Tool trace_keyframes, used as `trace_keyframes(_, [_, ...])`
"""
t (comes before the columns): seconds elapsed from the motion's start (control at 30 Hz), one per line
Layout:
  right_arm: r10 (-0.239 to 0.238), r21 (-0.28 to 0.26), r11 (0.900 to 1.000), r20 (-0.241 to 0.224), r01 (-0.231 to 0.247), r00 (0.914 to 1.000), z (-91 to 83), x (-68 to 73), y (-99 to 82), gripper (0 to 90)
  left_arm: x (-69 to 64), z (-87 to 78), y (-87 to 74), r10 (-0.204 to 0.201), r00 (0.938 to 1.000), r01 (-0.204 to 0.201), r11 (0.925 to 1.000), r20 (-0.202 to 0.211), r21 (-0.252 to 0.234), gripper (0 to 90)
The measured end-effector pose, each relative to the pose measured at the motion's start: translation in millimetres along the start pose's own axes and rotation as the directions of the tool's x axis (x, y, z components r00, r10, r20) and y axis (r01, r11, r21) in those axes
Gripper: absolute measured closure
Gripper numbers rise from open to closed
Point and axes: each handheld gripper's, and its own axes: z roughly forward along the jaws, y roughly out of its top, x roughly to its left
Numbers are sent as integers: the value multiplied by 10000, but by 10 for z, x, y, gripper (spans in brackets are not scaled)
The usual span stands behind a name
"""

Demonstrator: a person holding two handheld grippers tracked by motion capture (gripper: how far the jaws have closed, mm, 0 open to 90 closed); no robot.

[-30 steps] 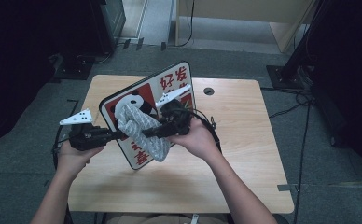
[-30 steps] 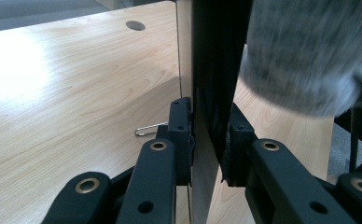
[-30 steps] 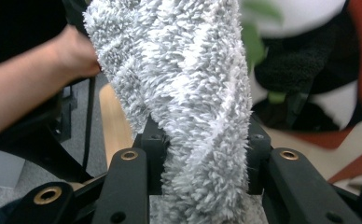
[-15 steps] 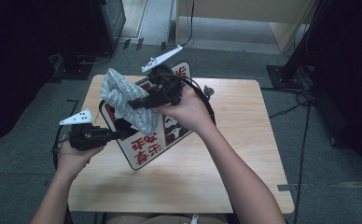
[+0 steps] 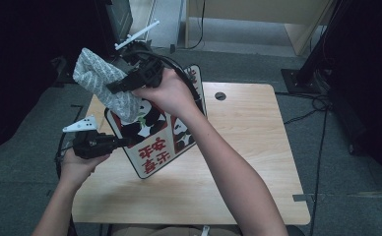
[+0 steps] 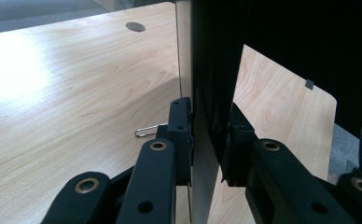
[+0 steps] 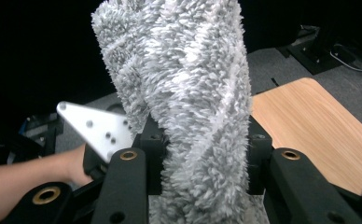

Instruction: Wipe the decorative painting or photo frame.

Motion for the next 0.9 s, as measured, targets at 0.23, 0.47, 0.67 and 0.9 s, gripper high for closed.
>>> trace_keyframes(0.23, [49, 128, 9999, -61, -48, 10000, 184, 3, -10, 630, 3, -1, 1, 22, 10000, -22, 10000, -12, 2, 778])
trace_keyframes(0.47, [-69, 317, 9995, 25, 68, 10000, 277, 36, -36, 629, 2, 1, 1, 22, 10000, -22, 10000, -36, -8, 778])
trace_keyframes(0.67, [-370, 434, 9984, 259, 359, 9990, 360, 63, -80, 630, 0, -3, -2, 25, 10000, -25, 10000, -86, 31, 779])
trace_keyframes(0.9, [-355, 270, 9990, 305, 347, 9989, 359, 34, -119, 635, -5, -5, 0, 17, 9999, -17, 10000, -106, 30, 779])
